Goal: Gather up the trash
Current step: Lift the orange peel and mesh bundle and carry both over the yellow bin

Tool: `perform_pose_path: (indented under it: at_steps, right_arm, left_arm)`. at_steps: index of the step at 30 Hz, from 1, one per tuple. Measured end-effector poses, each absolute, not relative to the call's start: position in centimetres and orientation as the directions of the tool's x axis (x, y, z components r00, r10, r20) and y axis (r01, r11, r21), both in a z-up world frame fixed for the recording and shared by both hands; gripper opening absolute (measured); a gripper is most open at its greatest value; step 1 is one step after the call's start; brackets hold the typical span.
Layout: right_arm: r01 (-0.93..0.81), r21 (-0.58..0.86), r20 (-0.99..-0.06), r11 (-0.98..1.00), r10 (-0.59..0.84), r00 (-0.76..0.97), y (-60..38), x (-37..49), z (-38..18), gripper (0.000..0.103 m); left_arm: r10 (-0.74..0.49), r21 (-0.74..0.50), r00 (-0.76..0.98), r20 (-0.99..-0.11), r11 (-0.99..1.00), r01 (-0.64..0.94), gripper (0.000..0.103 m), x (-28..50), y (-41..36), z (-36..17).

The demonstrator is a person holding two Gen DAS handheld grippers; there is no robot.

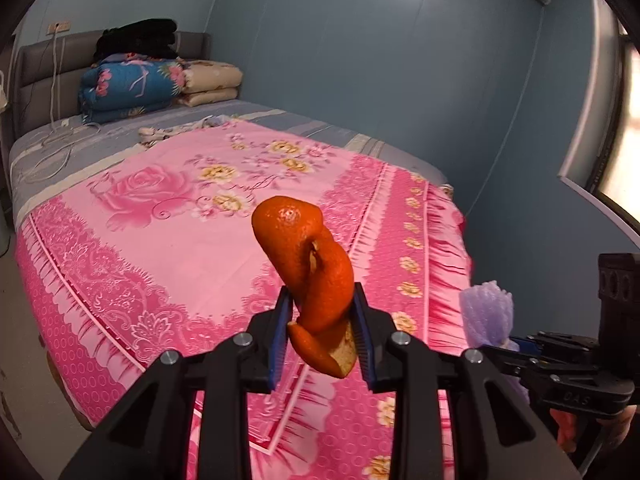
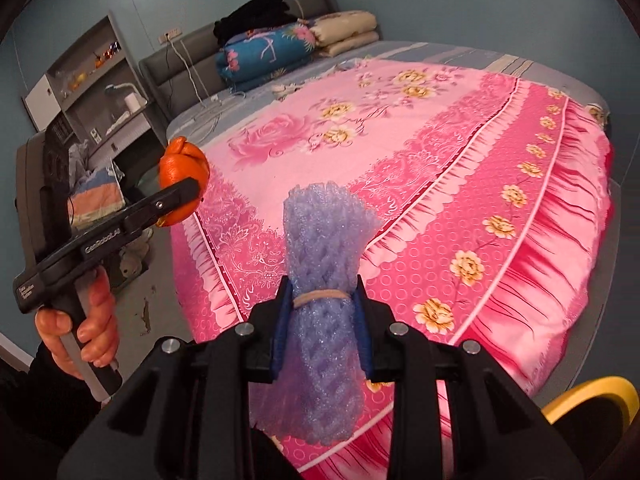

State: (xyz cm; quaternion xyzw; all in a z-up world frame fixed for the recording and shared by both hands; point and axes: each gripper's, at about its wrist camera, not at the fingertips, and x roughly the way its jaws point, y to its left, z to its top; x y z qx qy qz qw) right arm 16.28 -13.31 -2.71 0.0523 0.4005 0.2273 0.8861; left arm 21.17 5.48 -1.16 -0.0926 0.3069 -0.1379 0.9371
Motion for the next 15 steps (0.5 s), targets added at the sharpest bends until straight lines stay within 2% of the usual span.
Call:
perform_pose_path:
  at_steps: [15]
  right_arm:
    - [-0.211, 0.306, -0.597, 0.928, 0.359, 0.717, -23.1, 9.6, 0.4, 0.028]
  left_arm:
    - [-0.446, -0.211, 0.782, -0.435, 0.895, 0.393, 0.027, 14.4, -2.5, 3.6]
